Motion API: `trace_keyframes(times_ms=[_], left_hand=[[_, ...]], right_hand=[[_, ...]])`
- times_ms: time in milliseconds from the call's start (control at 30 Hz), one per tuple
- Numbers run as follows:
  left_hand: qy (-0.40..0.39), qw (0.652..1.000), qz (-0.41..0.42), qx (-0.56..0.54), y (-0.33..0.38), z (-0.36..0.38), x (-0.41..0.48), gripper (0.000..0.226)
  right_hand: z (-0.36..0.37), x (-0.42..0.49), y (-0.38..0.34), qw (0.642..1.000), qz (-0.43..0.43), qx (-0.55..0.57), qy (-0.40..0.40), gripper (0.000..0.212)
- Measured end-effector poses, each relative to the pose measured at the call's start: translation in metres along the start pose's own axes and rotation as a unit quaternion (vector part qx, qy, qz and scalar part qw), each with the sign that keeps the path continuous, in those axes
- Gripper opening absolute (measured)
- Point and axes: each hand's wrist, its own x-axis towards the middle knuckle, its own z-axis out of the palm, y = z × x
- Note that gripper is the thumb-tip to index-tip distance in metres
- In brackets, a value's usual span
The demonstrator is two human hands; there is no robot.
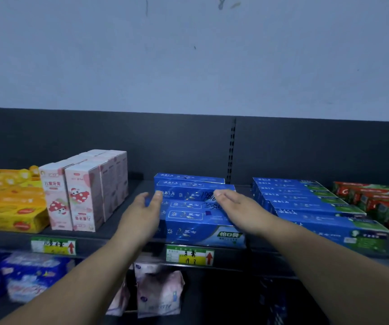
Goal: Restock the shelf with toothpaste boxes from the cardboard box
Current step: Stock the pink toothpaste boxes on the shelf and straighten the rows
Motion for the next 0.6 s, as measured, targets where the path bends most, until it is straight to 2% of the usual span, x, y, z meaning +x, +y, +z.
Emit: trace_keyframes(times_ms=[167,333,433,600], left_hand=[[-0.01,0.995,0.022,0.093,0.008,-0.004,0.004,0.045],[-0.009,0.996,0.03,0.089,0.014,-0.009,0.042,0.043],[-0.032,0.991,0.039,0.125,0.012,-0.006,0.079,0.05],[-0.099,0.962,0.053,0.248,0.011,0.012,0.131,0.066]], right_hand=[[-0.004,0.01,0.008,1.0,-0.019,0.004,-0.004,0.048],[-0.014,0.035,0.013,0.999,-0.012,-0.015,0.037,0.038],[-0.018,0.058,0.017,0.996,-0.005,-0.051,0.067,0.038],[-0.02,0.09,0.02,0.994,0.028,-0.103,0.038,0.045]])
